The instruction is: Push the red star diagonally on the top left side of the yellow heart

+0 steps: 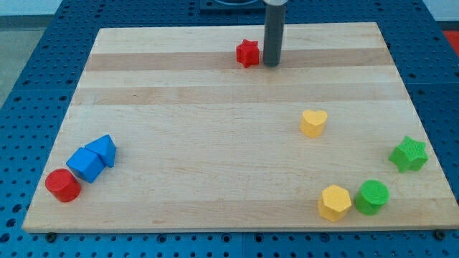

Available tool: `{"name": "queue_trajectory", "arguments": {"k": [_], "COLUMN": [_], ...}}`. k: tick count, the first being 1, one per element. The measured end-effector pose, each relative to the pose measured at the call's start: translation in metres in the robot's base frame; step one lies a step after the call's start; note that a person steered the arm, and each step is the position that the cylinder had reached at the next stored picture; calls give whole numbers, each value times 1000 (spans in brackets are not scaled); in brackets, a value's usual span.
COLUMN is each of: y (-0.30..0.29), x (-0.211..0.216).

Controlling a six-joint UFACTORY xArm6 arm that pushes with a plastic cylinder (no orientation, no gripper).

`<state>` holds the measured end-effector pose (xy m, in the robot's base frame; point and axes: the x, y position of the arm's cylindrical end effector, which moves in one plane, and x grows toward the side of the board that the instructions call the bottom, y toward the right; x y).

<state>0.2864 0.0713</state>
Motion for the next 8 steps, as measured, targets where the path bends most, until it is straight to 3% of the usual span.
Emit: {"name": "queue_trajectory", "arguments": {"k": [2, 7, 8], "y": [-18, -106, -51], "x": [-20, -23, -29]}}
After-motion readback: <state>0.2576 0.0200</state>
